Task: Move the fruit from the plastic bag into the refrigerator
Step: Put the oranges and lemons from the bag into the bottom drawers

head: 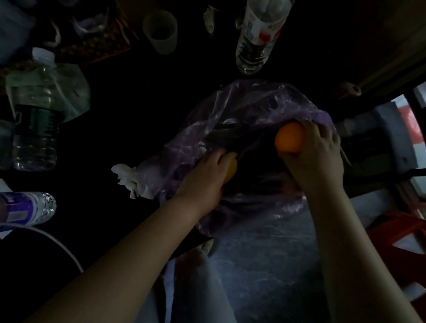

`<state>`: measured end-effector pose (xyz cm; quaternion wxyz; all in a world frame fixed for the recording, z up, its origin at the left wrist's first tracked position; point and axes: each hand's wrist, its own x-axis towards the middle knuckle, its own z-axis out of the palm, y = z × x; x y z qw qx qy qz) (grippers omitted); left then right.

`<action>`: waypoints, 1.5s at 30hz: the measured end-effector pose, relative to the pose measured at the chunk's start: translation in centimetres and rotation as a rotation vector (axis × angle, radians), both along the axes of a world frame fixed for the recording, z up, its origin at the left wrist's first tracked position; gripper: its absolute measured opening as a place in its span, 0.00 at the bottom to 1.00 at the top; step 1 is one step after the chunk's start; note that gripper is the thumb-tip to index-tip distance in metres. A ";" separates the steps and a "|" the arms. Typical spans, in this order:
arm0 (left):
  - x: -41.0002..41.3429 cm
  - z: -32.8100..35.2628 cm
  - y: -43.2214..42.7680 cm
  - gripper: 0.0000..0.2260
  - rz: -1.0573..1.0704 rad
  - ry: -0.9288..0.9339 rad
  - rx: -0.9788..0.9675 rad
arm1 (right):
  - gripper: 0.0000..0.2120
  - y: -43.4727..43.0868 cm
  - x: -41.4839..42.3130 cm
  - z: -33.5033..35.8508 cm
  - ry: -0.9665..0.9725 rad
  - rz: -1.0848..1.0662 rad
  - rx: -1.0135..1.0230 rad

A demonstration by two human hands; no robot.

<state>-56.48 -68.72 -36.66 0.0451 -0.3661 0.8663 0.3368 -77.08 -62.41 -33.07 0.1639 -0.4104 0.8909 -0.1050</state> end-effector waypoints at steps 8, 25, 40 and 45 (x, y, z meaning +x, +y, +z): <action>1.0 0.8 0.2 0.29 0.055 0.118 0.004 | 0.39 1.2 0.9 1.5 0.011 0.049 -0.096; 2.0 4.8 0.7 0.29 0.146 0.270 0.136 | 0.39 2.7 5.8 4.1 -0.157 0.176 -0.311; 7.1 11.8 1.6 0.33 0.073 0.417 -0.044 | 0.40 6.6 12.0 9.9 -0.097 0.052 -0.483; 11.0 13.9 3.0 0.31 -0.014 0.484 -0.051 | 0.39 10.0 16.6 11.5 -0.054 -0.030 -0.542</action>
